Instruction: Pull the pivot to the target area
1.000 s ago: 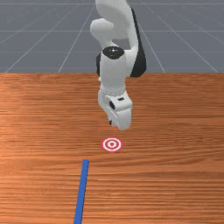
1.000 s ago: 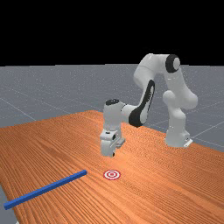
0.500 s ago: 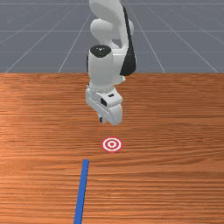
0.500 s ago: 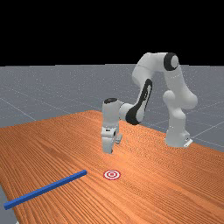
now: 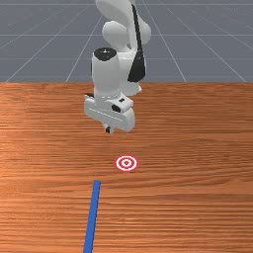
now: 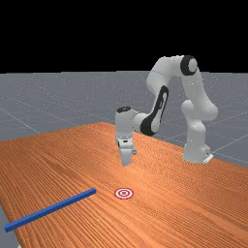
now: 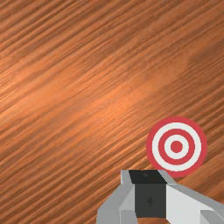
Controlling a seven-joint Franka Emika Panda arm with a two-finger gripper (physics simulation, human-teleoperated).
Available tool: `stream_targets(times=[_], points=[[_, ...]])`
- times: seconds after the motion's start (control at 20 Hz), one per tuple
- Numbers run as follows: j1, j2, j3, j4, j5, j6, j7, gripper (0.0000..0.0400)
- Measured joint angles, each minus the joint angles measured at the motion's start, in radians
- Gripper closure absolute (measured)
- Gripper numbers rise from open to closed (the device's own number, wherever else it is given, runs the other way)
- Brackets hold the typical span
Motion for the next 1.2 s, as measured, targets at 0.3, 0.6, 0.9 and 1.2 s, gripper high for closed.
stream_targets(times=[0.3,0.6,0.9,1.2], points=[[-0.041,0.036,0.035,0.035,-0.034,-0.004,-0.193,0.0400],[-0.091,0.076,0.082,0.079,-0.074,-0.016,-0.434,0.0400],[-0.109,0.171,0.120,0.233,-0.120,-0.085,-0.627,0.0400],[-0.071,0.183,0.132,0.242,-0.137,-0.082,-0.592,0.0400]])
